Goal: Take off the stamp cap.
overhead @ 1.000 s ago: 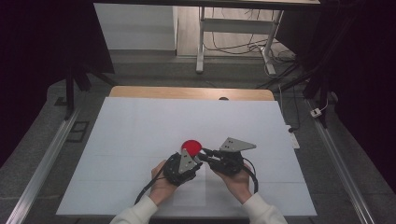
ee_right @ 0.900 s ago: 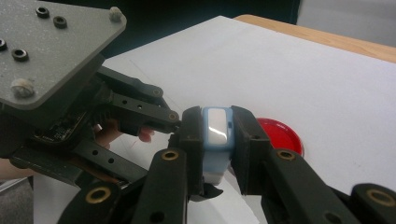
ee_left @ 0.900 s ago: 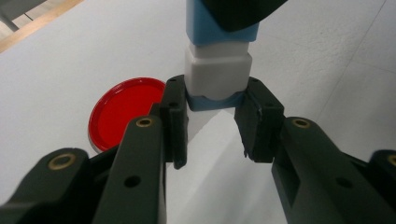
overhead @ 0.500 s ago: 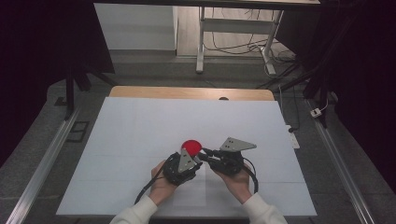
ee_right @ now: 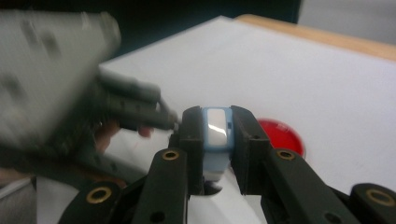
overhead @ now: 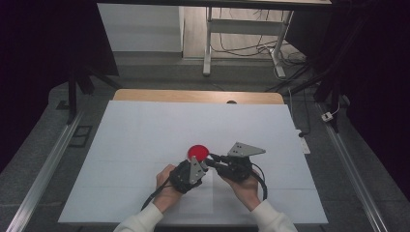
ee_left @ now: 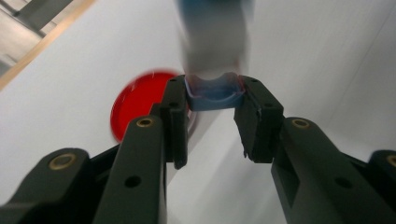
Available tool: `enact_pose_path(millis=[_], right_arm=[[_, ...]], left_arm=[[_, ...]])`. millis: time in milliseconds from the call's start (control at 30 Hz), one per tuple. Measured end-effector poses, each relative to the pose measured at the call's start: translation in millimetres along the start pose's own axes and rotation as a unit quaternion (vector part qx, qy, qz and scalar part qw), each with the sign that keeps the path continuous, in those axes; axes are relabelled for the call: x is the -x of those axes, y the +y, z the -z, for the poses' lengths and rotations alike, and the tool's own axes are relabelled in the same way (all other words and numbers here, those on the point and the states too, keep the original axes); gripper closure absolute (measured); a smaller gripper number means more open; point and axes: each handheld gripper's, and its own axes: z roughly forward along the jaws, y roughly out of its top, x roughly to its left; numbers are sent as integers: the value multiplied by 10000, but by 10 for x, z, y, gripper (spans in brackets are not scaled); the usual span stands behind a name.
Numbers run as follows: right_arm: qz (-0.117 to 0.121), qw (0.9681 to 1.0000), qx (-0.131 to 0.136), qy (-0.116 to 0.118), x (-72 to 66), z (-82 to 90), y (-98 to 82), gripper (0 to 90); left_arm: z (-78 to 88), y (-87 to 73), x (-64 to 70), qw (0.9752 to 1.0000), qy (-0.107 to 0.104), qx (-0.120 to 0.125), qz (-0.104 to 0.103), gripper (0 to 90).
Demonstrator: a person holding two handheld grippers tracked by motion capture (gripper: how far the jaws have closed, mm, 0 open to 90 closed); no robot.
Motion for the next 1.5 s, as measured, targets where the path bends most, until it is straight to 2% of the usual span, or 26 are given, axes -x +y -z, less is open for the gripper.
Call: enact_pose_path(millis=[67, 100, 200, 600, 800, 1033, 1133, 1233, 1333, 1500], right_arm=[[-96, 9998, 173, -72, 56, 91, 56, 754], [-147, 9995, 254, -103, 86, 136, 73, 754], [-271, 9990, 334, -150, 154, 202, 77, 754], [-263, 9990, 284, -217, 186, 198, 56, 753], [-243, 9992, 243, -216, 186, 185, 44, 753], [-232, 9993, 215, -214, 187, 185, 40, 753], [-213, 9993, 195, -231, 191, 178, 31, 753], [-199, 9994, 168, -249, 194, 172, 19, 753], [-188, 9994, 144, -248, 193, 166, 14, 753], [-163, 9994, 143, -253, 189, 162, 16, 753]], left_arm=[[-11, -35, -42, 9983, -340, 171, 446, 659], [1, -29, -65, 9974, -392, 240, 555, 659], [40, -19, -119, 9959, -442, 346, 716, 658], [106, -92, -261, 9921, -478, 504, 1041, 655], [196, -176, -329, 9905, -479, 540, 1172, 655], [393, -348, -411, 9893, -425, 589, 1266, 654], [475, -432, -448, 9872, -447, 632, 1394, 654], [549, -513, -483, 9865, -392, 631, 1461, 653], [619, -590, -536, 9843, -384, 648, 1594, 654], [750, -753, -595, 9818, -274, 662, 1756, 653]])
